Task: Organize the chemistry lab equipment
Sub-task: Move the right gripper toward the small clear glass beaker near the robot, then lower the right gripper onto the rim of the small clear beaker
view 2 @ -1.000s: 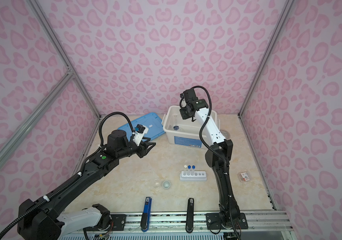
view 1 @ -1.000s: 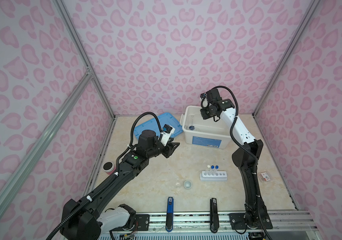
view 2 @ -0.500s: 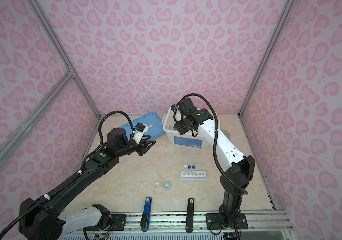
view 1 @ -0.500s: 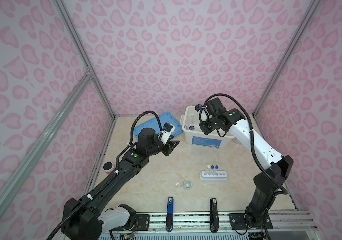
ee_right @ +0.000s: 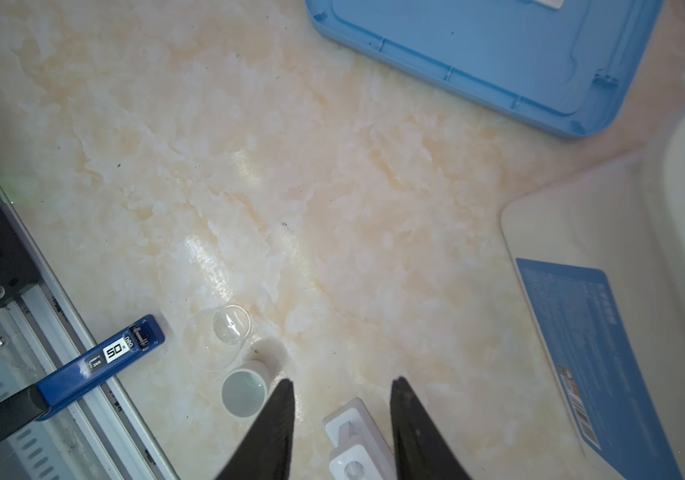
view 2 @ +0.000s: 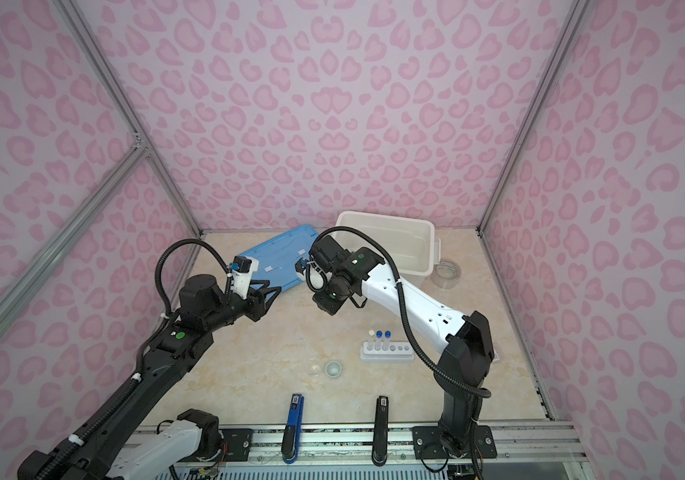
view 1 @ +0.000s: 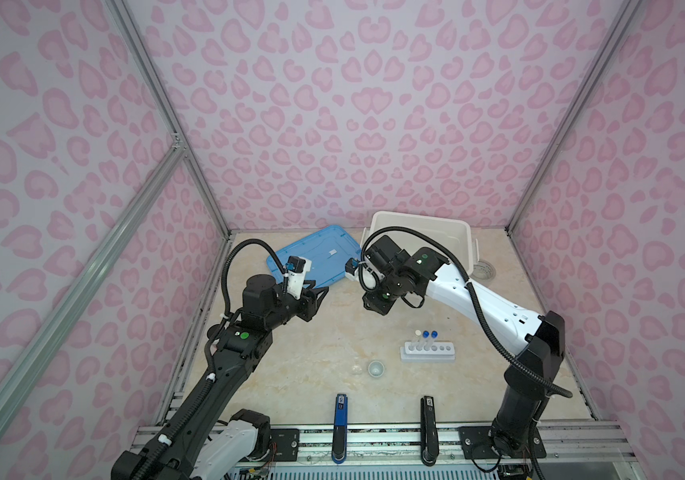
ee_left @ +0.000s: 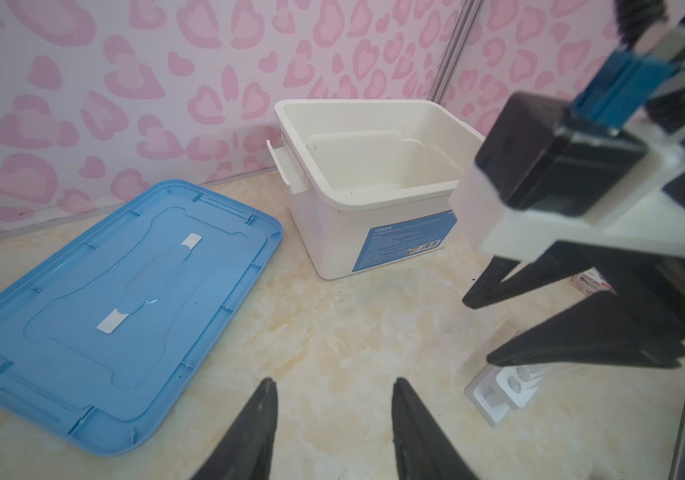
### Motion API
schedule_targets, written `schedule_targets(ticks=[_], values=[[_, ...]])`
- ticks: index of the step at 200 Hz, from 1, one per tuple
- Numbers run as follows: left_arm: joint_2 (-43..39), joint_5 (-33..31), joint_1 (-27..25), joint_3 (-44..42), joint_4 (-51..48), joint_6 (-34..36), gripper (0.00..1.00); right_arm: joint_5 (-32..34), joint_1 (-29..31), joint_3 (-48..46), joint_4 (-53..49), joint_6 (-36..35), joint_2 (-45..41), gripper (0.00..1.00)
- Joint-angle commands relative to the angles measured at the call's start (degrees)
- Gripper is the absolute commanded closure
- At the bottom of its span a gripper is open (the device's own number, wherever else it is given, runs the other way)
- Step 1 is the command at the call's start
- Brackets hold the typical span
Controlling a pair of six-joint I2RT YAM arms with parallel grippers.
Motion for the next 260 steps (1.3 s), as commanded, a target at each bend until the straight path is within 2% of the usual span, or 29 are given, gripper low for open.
schedule_targets(ticks=[1, 35, 100, 159, 260], values=[[-2.2, 1.2, 1.4, -1.3, 0.8, -1.7, 0.53, -1.2, 2.4, -3.5, -1.7, -1.6, 1.8, 0.58], [-4.2, 1.5, 3.2, -2.6, 0.8, -2.4, 0.53, -4.1, 3.9, -9.1, 1.0, -0.9, 2.1, 0.53], [-3.3, 3.7, 3.8, -3.0, 1.7, -3.1, 0.53, -5.3, 7.2, -12.8, 3.9, 1.7, 5.5, 0.47], [-2.8, 4.1, 4.0, -2.5, 1.7, -3.1, 0.53, -5.1, 7.4, -12.5, 6.5, 3.1, 8.3, 0.48], [-2.0, 4.6, 3.9, -2.0, 1.4, -3.1, 0.53, -3.1, 8.6, -14.3, 8.5, 3.8, 10.9, 0.58]])
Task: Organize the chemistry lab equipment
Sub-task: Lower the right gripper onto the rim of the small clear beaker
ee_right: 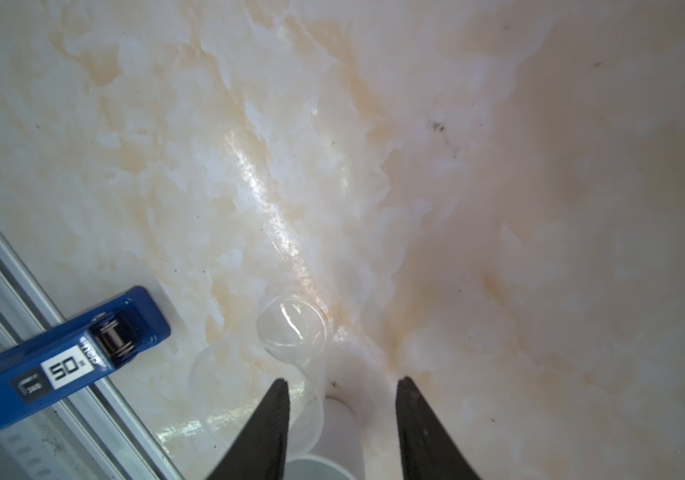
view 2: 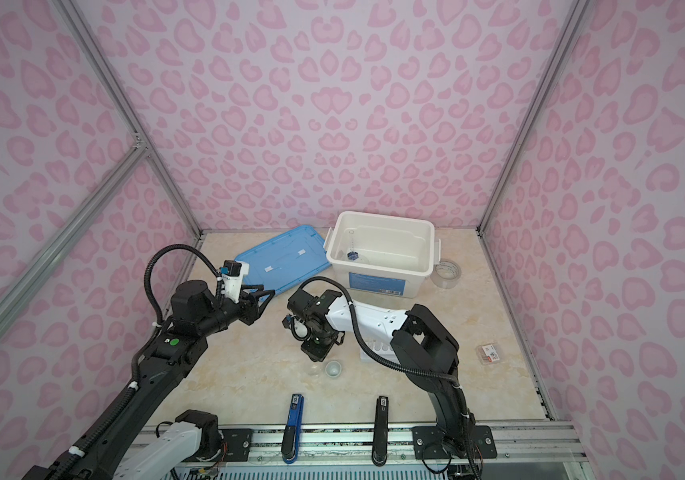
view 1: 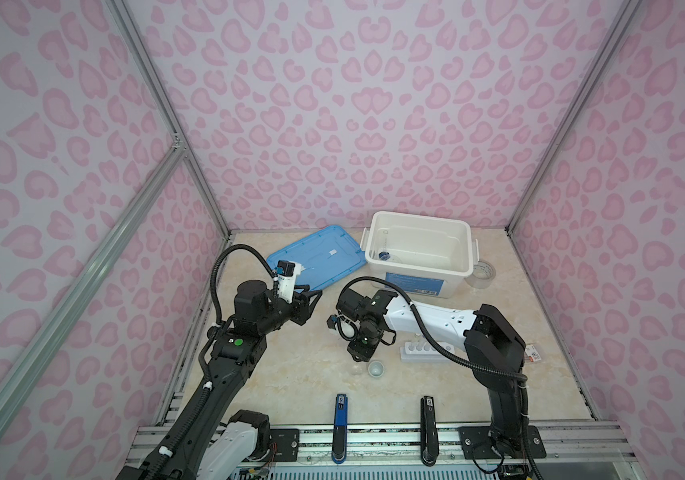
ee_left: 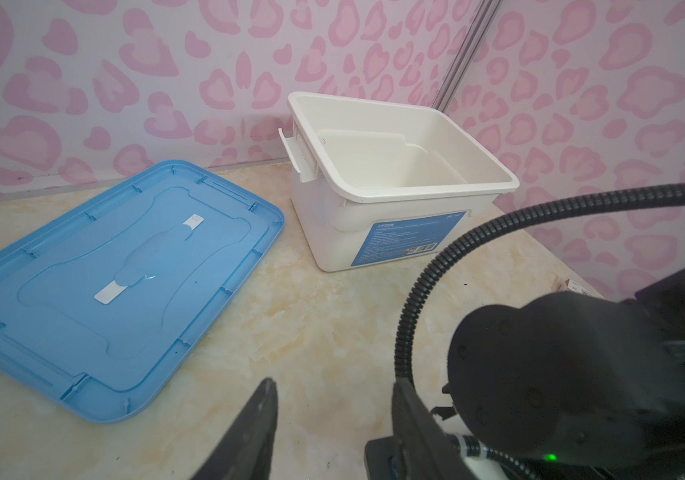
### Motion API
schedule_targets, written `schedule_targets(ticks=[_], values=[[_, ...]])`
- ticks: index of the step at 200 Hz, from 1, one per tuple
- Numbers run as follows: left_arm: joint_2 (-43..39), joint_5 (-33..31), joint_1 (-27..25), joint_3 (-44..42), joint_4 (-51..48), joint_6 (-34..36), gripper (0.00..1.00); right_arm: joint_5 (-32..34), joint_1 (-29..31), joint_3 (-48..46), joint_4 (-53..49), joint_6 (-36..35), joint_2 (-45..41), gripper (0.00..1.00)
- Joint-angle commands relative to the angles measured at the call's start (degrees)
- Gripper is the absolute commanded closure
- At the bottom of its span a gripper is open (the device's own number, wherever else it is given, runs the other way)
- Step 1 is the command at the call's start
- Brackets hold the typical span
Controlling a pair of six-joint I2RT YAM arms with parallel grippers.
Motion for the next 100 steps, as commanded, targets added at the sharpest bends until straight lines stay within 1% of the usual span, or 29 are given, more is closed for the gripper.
schedule_targets(ticks=[1, 100], values=[[0.0, 0.6, 0.0, 0.5, 1.4, -0.3, 0.53, 0.9, 0.3, -0.4, 0.1, -0.1, 0.7, 0.58], [0.1, 0.9, 0.0, 0.4, 1.5, -0.2, 0.53, 2.6, 1.2, -1.5, 1.0, 0.6, 1.4, 0.67]])
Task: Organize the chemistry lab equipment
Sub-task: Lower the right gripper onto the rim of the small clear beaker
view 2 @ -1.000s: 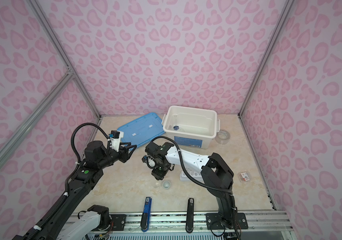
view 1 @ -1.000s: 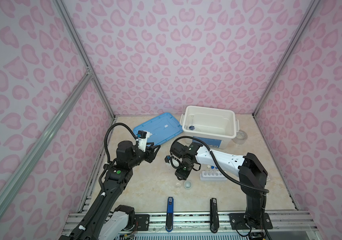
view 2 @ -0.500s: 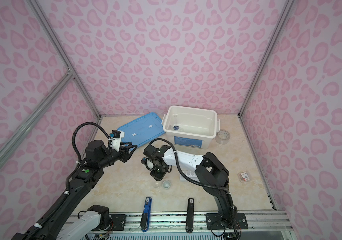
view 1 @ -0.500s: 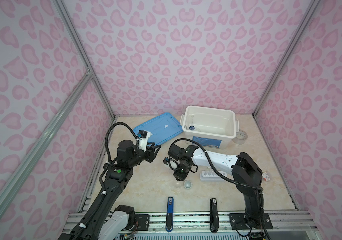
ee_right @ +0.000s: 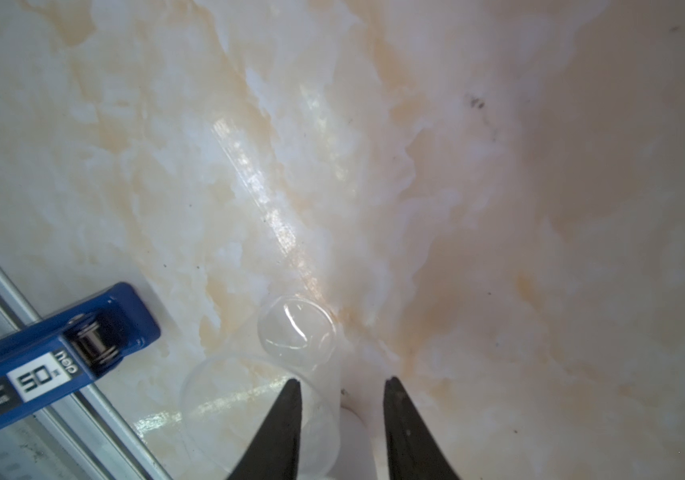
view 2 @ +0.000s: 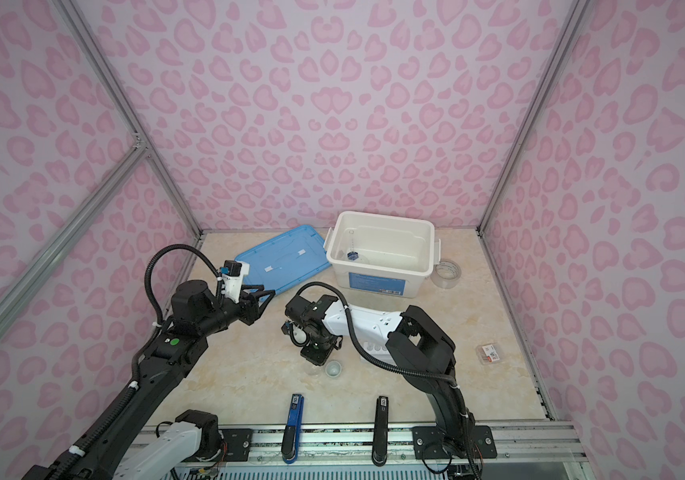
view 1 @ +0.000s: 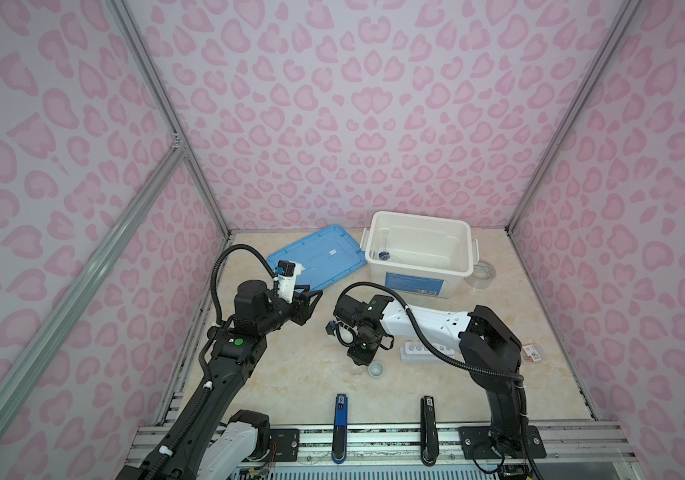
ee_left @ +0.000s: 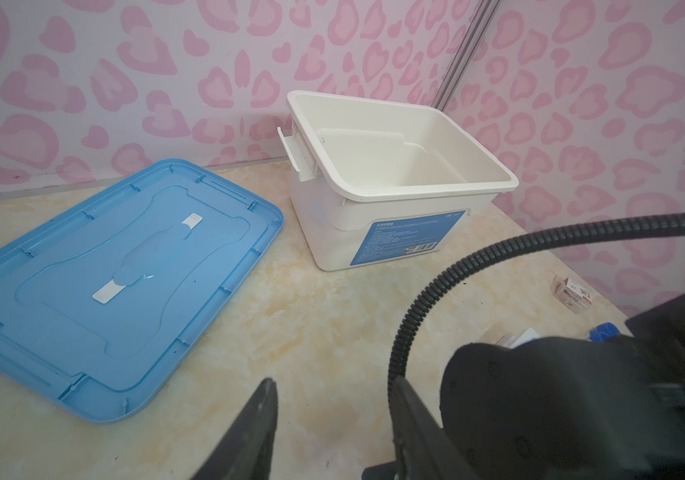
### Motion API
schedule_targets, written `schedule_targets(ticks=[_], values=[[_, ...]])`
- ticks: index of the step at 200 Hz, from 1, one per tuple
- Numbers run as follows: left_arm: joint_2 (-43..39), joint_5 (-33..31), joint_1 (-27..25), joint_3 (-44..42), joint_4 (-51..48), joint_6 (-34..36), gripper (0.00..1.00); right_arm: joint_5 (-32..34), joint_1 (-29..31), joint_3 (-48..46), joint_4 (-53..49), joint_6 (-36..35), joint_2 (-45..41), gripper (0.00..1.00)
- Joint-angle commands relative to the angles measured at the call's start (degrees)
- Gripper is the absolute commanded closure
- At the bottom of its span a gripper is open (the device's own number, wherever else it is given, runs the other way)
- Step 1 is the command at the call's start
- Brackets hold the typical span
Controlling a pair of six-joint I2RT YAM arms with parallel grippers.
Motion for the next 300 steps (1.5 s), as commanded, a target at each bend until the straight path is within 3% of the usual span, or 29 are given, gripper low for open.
schedule_targets(ticks=[1, 95, 182, 300], values=[[-0.1, 0.9, 0.0, 0.5, 1.5, -0.2, 0.53, 1.6, 0.1, -0.3, 0.7, 0.5, 0.6, 0.67], [0.1, 1.0, 0.0, 0.6, 1.4, -0.1, 0.53, 5.6, 0.6, 1.3, -0.8, 1.6, 1.8, 0.77], [0.1, 1.1, 0.0, 0.3, 1.3, -0.1, 0.53, 3.7, 0.5, 3.0, -1.8, 2.3, 1.4, 0.89], [0.1, 1.1, 0.0, 0.3, 1.3, 0.0, 0.53, 4.9, 0.6, 2.5, -2.3, 3.0, 1.4, 0.95]])
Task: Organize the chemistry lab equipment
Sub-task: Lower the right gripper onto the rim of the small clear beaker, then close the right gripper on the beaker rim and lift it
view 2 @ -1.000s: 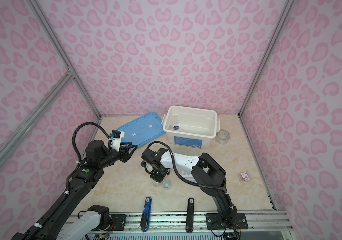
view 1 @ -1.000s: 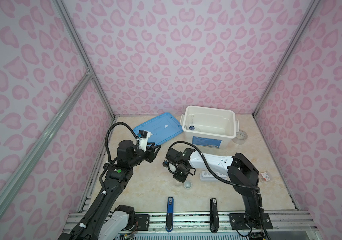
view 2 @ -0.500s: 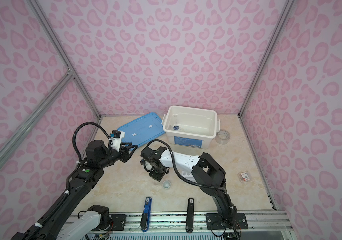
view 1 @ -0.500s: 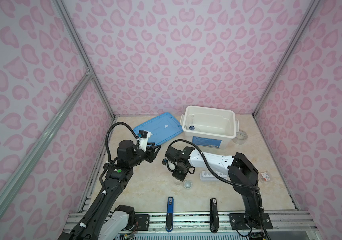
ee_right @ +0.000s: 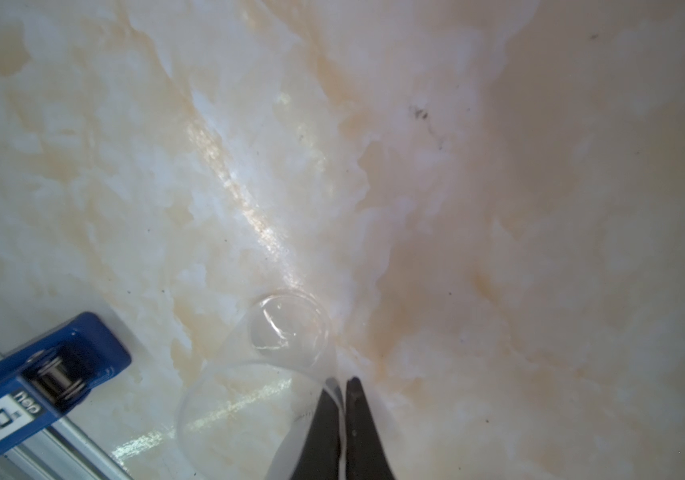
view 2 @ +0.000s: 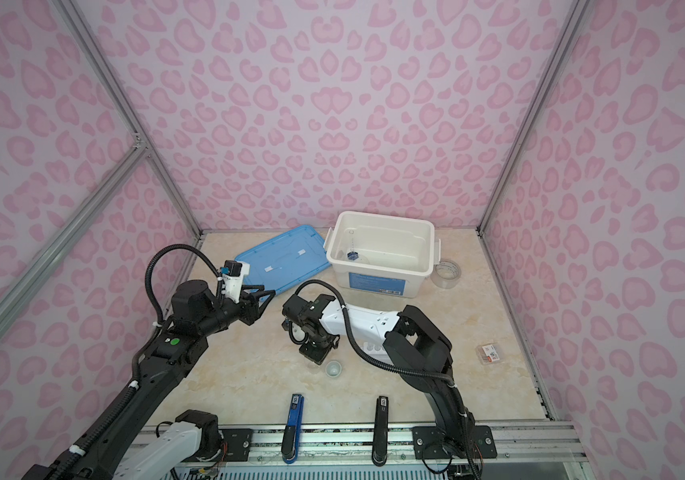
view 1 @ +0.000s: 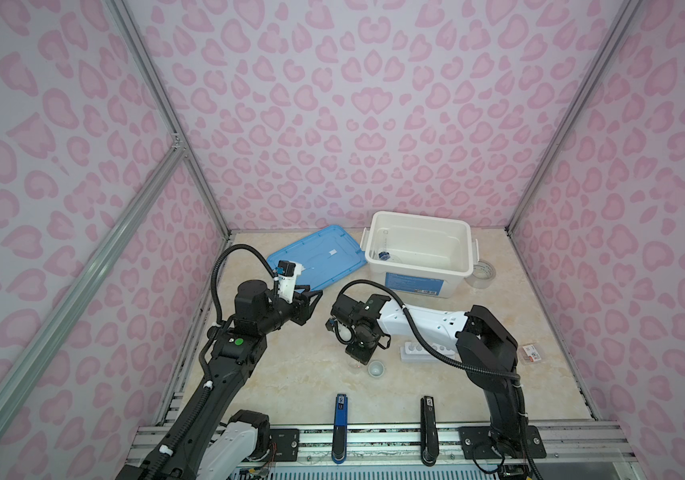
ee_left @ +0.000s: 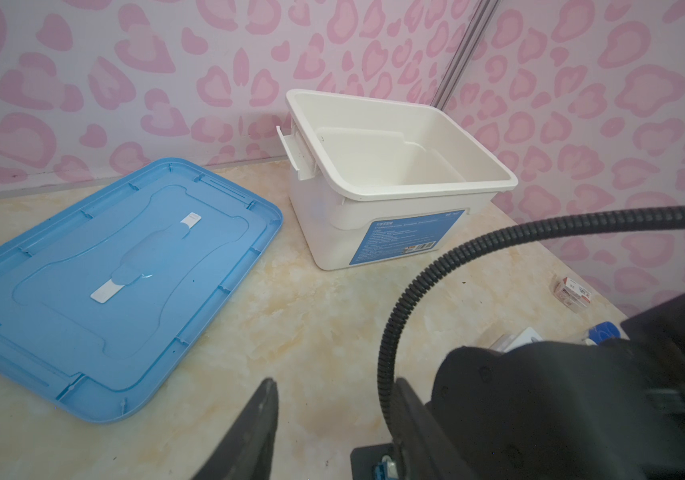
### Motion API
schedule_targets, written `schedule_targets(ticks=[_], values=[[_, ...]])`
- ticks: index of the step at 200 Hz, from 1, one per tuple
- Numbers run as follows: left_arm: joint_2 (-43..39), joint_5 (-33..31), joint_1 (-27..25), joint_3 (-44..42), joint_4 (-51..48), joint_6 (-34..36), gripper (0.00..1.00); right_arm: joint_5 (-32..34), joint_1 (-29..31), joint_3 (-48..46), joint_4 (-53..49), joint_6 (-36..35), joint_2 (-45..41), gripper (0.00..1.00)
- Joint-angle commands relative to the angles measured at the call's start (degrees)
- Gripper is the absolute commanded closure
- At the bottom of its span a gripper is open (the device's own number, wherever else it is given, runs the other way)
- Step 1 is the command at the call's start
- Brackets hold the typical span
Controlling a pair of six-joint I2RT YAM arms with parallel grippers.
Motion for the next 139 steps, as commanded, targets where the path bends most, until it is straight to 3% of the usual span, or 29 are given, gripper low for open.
schedule_targets(ticks=[1, 88, 139], values=[[0.1, 1.0, 0.0, 0.3, 1.3, 0.0, 0.53, 0.6, 0.1, 0.4, -1.4, 0.0, 0.0, 0.95], [0.2, 1.2, 0.0, 0.3, 1.3, 0.1, 0.53, -0.2, -3.5, 4.2, -4.4, -0.8, -2.7, 0.99], [1.1, 2.0, -0.1, 1.3, 1.3, 0.4, 0.53, 0.3, -8.2, 11.4, -9.1, -2.8, -4.4, 0.98]])
